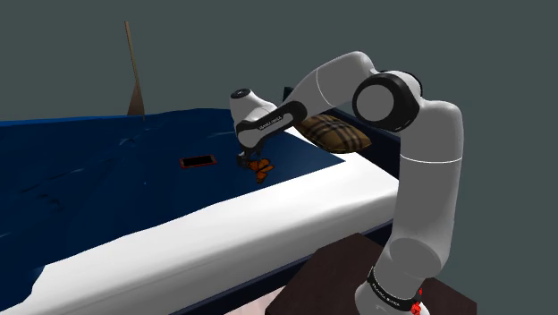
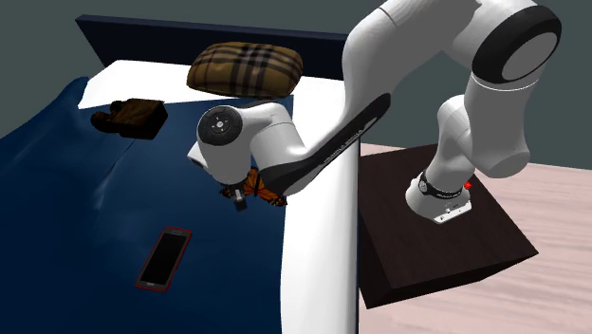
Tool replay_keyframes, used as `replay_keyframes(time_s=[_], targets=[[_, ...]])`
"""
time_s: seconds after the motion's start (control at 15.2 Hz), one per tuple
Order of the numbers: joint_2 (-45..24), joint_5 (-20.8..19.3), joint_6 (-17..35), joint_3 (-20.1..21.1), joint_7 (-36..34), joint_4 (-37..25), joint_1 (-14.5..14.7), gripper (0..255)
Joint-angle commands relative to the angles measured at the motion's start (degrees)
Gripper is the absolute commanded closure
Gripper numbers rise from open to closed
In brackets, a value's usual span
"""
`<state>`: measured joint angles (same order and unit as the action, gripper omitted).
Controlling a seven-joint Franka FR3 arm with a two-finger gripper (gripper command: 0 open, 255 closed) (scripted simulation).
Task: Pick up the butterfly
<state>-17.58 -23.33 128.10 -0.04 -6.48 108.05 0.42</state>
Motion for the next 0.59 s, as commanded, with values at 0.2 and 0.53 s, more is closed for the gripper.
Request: replay_keyframes(time_s=[0.2,0.53], targets=[[0.0,-0.1,0.4,0.0,-0.2,0.4,0.0,255],[0.0,-0.1,0.4,0.0,-0.2,0.4,0.0,255]])
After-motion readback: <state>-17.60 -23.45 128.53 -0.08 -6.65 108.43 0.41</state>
